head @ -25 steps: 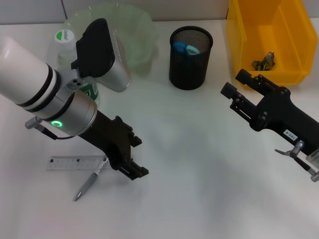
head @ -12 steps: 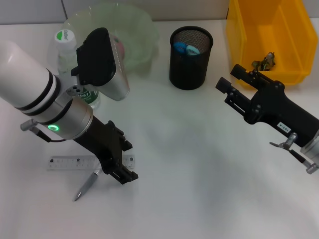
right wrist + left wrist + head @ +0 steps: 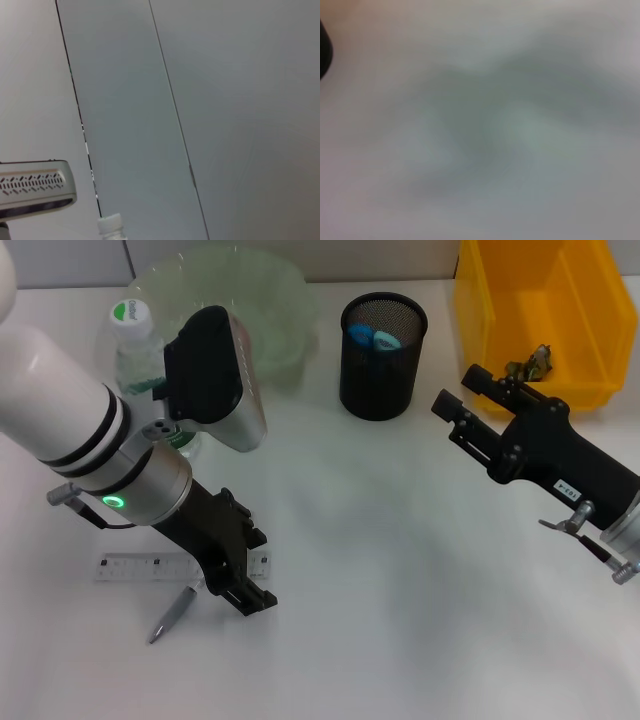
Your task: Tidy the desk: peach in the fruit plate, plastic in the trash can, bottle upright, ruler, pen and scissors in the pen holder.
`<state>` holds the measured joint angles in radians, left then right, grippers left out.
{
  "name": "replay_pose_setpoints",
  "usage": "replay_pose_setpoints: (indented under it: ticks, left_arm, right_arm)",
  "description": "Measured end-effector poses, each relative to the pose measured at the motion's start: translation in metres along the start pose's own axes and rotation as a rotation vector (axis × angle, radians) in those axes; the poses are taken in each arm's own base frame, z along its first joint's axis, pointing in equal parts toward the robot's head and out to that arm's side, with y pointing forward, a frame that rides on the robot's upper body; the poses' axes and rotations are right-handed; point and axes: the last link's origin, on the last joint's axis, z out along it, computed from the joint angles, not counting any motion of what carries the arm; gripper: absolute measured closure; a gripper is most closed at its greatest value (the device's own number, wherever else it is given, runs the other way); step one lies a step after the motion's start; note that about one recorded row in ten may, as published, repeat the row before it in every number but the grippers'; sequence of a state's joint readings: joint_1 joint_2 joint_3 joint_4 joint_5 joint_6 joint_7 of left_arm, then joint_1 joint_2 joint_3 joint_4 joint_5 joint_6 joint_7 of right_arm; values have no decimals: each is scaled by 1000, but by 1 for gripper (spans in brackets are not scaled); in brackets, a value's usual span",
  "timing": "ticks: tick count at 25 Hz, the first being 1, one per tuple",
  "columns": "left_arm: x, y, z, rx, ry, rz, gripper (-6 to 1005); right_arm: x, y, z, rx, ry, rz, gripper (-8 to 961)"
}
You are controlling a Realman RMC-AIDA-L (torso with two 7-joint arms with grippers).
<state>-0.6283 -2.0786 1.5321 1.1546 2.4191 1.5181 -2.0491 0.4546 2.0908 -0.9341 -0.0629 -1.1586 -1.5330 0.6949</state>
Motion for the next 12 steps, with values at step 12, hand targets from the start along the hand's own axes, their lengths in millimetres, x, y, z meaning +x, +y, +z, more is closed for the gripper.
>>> replay_pose_setpoints:
  ticks: [12]
  left_arm:
    - [-4, -5, 7, 18, -34, -8, 214]
  right_arm:
    - [0, 0, 1, 0, 1, 2, 397]
